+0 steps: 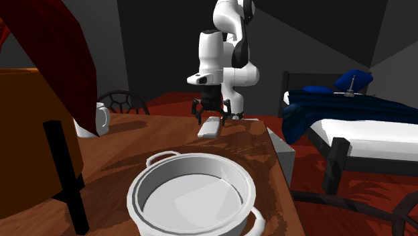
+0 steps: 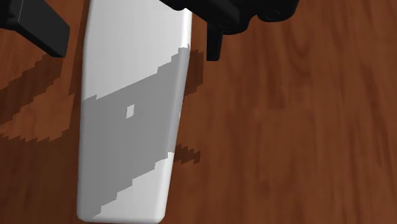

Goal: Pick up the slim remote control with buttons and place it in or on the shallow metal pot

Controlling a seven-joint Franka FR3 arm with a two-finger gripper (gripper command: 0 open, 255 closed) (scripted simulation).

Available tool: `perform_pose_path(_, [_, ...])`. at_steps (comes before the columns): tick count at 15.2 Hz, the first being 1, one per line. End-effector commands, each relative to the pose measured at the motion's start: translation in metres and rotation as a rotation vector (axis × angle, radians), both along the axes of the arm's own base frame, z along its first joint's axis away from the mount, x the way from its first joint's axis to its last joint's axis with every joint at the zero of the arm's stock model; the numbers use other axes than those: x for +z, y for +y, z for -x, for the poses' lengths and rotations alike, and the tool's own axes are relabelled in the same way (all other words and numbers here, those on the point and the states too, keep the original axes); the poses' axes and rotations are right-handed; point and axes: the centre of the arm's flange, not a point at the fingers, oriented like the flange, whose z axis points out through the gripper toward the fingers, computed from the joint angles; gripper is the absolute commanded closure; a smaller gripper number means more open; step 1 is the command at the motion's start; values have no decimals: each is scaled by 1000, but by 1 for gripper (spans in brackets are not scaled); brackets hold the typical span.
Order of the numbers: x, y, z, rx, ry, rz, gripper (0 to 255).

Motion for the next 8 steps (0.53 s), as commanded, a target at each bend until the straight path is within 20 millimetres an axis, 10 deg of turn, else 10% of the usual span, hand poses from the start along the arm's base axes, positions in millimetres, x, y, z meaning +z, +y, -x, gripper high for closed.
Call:
perform_pose_path(1, [-2,0,0,0,-1,0,0])
perform_pose_path(6, [-2,0,0,0,-1,0,0])
perform_pose_path(7, [-2,0,0,0,-1,0,255])
perform_pose_path(8, [-2,0,0,0,-1,0,255])
